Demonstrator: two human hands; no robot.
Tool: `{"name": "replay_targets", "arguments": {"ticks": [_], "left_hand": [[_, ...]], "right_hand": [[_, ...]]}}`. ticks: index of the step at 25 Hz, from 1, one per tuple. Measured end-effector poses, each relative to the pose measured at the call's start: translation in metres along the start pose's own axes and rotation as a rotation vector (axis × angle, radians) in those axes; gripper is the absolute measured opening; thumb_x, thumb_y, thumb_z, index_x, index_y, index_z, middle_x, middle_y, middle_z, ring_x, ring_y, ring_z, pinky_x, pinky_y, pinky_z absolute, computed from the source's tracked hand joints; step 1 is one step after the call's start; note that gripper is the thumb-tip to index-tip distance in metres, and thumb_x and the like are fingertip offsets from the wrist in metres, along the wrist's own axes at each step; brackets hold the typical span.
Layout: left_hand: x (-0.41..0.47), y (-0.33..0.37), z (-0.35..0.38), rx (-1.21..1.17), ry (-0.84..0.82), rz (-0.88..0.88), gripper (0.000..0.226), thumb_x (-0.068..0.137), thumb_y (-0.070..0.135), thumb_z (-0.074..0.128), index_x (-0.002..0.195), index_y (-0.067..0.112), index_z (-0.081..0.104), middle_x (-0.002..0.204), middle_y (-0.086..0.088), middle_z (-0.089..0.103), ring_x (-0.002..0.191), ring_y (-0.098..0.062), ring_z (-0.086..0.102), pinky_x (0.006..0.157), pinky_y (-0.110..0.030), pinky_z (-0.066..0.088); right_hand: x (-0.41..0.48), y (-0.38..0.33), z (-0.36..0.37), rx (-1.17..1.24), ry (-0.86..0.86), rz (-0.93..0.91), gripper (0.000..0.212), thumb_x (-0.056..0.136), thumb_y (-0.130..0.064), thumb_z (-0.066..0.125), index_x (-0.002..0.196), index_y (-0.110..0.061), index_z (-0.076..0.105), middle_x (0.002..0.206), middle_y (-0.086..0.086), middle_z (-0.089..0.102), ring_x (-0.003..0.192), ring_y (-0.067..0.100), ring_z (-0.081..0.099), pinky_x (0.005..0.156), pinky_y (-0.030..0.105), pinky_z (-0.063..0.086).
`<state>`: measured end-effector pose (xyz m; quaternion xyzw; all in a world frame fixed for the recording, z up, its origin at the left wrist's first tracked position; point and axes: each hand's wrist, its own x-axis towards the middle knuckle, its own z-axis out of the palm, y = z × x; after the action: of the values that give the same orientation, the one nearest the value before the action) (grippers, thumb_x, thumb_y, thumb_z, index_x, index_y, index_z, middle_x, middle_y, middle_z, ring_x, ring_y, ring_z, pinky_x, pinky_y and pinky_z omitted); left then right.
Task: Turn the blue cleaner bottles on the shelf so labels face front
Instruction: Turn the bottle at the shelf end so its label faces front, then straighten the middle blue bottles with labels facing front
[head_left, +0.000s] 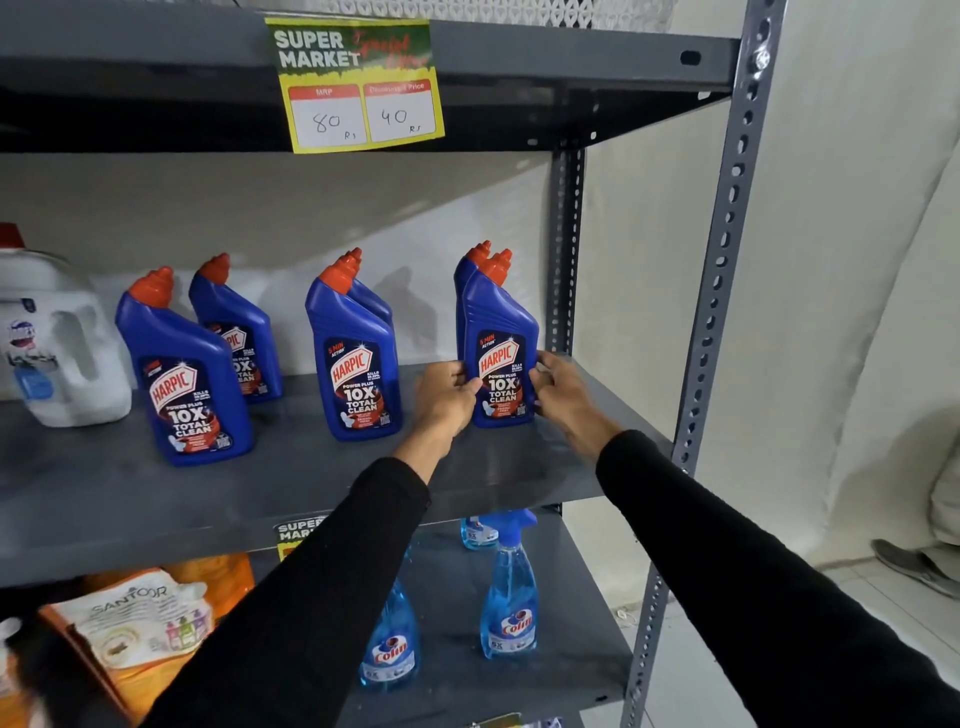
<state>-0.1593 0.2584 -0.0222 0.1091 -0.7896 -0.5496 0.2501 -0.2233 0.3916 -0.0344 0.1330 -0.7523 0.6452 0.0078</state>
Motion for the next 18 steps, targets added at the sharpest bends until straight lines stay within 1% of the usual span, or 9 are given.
{"name": "replay_targets", "arguments": {"ticks": [4,8,12,16,18], "left_hand": [[-0.012,0.001,-0.002,-0.009,-0.007,0.011,0.032,0.093,0.008,0.061,0.124,0.002,0.062,0.121,-0.014,0.069,0.104,-0.022,0.067,0.087,-0.031,0.054],[-0.026,0.004,-0.006,0.007,-0.006,0.040,0.034,0.092,0.007,0.061,0.126,0.001,0.062,0.122,-0.014,0.068,0.096,-0.015,0.062,0.086,-0.029,0.052],[-0.035,0.006,-0.007,0.009,0.001,0.051,0.035,0.093,0.008,0.061,0.128,0.002,0.060,0.123,-0.014,0.068,0.096,-0.014,0.060,0.088,-0.030,0.052],[-0.040,0.006,-0.005,0.007,0.019,0.047,0.035,0.093,0.008,0.061,0.128,0.002,0.060,0.124,-0.015,0.068,0.101,-0.018,0.063,0.089,-0.031,0.052],[-0.042,0.006,-0.006,0.002,0.014,0.052,0.035,0.093,0.009,0.060,0.128,0.002,0.060,0.124,-0.014,0.068,0.102,-0.016,0.063,0.088,-0.029,0.052]], "right_hand": [[-0.013,-0.003,-0.004,0.049,0.002,0.031,0.032,0.102,-0.020,0.046,0.133,-0.015,0.053,0.121,0.009,0.066,0.106,0.022,0.067,0.091,0.044,0.058],[-0.027,-0.003,-0.006,0.023,-0.013,0.005,0.035,0.103,-0.021,0.043,0.137,-0.017,0.050,0.123,0.009,0.066,0.110,0.023,0.067,0.092,0.045,0.057],[-0.035,-0.003,-0.008,0.065,-0.026,0.017,0.035,0.103,-0.021,0.043,0.138,-0.018,0.050,0.124,0.009,0.066,0.108,0.022,0.067,0.085,0.038,0.060],[-0.038,0.000,-0.008,0.010,-0.016,0.000,0.034,0.103,-0.023,0.042,0.137,-0.019,0.049,0.127,0.011,0.065,0.111,0.024,0.066,0.092,0.044,0.057],[-0.044,-0.003,-0.007,0.008,-0.025,0.009,0.037,0.104,-0.022,0.041,0.140,-0.018,0.046,0.133,0.013,0.062,0.114,0.022,0.064,0.094,0.042,0.056]]}}
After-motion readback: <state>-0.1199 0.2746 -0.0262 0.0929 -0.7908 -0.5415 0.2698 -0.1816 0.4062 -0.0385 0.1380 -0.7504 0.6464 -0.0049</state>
